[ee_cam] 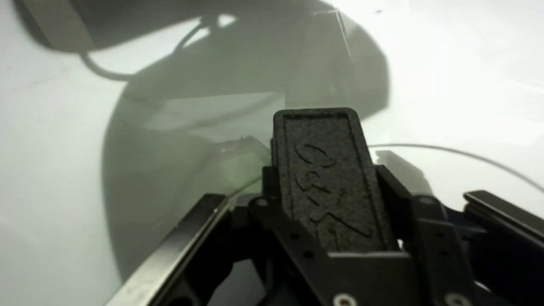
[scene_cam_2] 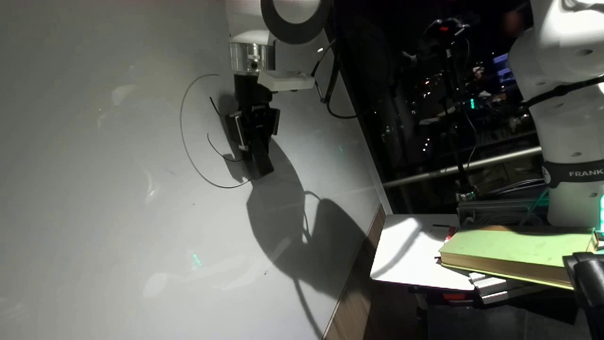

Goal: Use the duster to rub the smiley face off of the board

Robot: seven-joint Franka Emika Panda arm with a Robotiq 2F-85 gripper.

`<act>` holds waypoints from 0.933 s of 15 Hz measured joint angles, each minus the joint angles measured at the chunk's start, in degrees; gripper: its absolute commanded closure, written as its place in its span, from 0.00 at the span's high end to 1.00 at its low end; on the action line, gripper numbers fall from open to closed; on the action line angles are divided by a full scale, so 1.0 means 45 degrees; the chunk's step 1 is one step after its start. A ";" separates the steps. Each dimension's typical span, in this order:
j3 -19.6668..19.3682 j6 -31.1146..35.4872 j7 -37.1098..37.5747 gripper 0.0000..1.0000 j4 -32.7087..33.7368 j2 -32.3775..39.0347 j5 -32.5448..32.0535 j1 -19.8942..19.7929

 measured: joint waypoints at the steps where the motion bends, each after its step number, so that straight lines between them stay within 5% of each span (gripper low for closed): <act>1: 0.0197 0.0337 0.0162 0.31 -0.0264 0.0073 -0.0101 0.0080; 8: 0.0372 0.1187 0.0967 0.31 -0.0305 0.0825 -0.2377 -0.0358; 14: 0.0139 0.0444 0.0959 0.31 -0.0058 0.0844 -0.2509 -0.0398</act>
